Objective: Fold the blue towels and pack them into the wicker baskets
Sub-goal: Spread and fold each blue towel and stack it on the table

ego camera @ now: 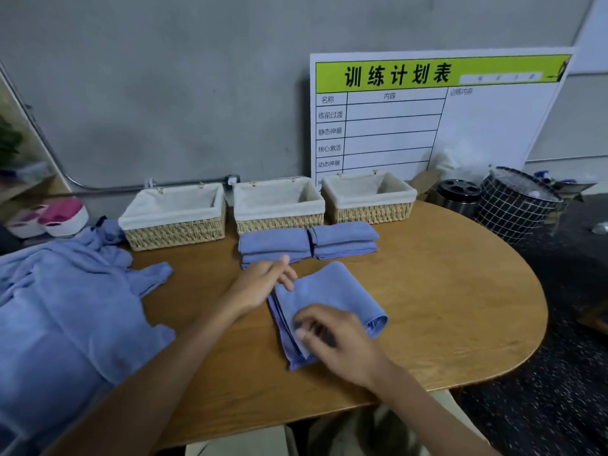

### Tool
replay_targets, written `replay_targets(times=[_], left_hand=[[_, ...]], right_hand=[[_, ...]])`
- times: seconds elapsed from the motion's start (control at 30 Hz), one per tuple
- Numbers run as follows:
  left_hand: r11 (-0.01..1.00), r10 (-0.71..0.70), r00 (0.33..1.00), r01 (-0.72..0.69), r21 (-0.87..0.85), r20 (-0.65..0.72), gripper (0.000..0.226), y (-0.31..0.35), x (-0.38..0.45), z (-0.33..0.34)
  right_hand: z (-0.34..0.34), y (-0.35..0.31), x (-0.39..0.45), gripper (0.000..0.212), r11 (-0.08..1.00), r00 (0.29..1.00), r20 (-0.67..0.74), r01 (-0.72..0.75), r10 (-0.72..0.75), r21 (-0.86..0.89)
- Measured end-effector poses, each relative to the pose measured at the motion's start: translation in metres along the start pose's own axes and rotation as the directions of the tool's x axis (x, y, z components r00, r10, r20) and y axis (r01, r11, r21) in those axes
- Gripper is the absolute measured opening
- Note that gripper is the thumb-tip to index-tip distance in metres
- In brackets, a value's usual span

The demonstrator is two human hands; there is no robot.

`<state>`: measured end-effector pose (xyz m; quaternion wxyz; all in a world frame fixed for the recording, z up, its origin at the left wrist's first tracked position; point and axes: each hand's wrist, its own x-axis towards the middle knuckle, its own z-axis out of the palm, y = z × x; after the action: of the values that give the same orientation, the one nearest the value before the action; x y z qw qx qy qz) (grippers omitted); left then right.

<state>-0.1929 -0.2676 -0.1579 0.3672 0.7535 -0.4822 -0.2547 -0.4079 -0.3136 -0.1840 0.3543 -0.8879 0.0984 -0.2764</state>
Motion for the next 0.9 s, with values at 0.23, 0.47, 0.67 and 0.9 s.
replay_targets(times=[0.23, 0.47, 0.67, 0.9], left_hand=[[0.902, 0.377, 0.908, -0.314, 0.296, -0.184, 0.034, 0.035, 0.013, 0.064], [0.742, 0.015, 0.992, -0.095, 0.664, 0.124, 0.072, -0.001, 0.012, 0.074], [0.776, -0.018, 0.988, -0.082, 0.625, 0.152, 0.090, -0.012, -0.006, 0.053], [0.915, 0.026, 0.991, -0.077, 0.396, 0.131, 0.094, -0.004, 0.011, 0.024]], right_hand=[[-0.037, 0.038, 0.026, 0.029, 0.932, 0.892, -0.397, -0.310, 0.216, -0.189], [-0.024, 0.080, -0.003, 0.079, 0.762, 0.895, -0.090, -0.422, 0.438, -0.490], [-0.035, 0.084, -0.005, 0.086, 0.739, 0.880, -0.204, -0.472, 0.429, -0.481], [-0.059, 0.083, 0.035, 0.027, 0.920, 0.923, -0.056, -0.385, 0.381, -0.078]])
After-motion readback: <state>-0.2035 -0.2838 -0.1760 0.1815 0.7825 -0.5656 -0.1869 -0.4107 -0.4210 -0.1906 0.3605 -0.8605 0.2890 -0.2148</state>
